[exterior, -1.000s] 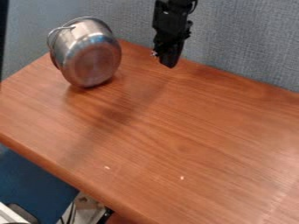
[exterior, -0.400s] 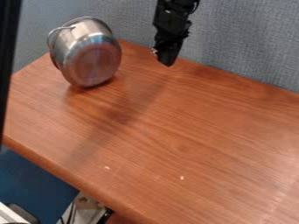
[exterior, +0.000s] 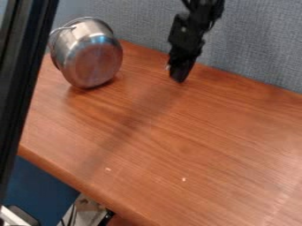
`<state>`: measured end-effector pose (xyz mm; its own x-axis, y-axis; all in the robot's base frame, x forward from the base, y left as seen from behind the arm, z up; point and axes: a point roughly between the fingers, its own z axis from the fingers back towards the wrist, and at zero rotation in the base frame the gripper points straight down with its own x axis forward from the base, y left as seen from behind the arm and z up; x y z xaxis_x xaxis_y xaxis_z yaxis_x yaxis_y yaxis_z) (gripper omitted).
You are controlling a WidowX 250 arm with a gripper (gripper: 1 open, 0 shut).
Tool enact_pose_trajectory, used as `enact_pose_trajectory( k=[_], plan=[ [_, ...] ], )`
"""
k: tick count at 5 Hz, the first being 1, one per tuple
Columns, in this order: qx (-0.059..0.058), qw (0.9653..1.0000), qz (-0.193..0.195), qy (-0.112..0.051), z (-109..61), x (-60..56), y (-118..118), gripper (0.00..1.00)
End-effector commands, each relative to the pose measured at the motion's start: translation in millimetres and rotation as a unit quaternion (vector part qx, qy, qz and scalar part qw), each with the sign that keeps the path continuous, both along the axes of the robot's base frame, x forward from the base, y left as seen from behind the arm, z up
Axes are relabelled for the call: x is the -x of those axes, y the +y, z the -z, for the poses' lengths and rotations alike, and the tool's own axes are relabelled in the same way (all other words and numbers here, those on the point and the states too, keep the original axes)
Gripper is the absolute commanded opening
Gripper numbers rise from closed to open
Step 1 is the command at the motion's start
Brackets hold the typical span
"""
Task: Move the red object from the metal pot to the table
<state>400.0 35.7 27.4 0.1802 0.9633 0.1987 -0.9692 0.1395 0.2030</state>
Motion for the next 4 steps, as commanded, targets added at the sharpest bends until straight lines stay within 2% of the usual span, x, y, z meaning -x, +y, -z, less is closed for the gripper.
enact_pose_trajectory(
  k=[1,2,4],
  plan=[
    [-0.015,0.9985,0.022,-0.049,-49.2,4.2,1.9,0.00],
    [-0.003,0.9977,0.043,-0.052,-33.5,-0.4,-7.4,0.00],
    [0.012,0.9952,0.078,-0.058,-4.1,-4.5,-21.8,0.00]
  ],
)
